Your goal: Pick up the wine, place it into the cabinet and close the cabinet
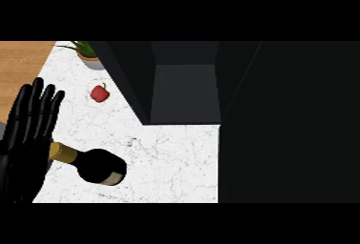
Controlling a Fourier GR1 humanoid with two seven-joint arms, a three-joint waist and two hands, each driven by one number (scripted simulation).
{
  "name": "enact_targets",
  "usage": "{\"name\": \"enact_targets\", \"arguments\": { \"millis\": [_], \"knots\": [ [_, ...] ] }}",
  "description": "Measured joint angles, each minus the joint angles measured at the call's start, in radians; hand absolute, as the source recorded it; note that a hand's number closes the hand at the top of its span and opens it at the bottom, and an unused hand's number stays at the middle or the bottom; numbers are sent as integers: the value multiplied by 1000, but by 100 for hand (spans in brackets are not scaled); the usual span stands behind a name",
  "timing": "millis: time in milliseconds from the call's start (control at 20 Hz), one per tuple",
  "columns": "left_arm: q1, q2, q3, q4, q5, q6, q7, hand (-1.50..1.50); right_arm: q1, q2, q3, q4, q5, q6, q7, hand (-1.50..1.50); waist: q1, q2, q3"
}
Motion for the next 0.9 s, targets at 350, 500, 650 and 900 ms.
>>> {"name": "enact_targets", "arguments": {
  "millis": [350,500,650,900],
  "knots": [
    [-37,79,-61,26,329,-301,-29,-150,57,18,27,-35,-32,16,28,-150,-16,1,-2],
    [-8,130,-96,50,506,-427,20,-150,84,34,79,-60,-88,47,80,-150,-14,1,-2],
    [2,224,-64,49,711,-520,81,-150,117,43,122,-115,-117,56,139,-150,-7,-1,-1],
    [12,428,46,64,1057,-608,167,-150,166,55,194,-260,-118,29,265,-150,2,-3,0]
  ]
}}
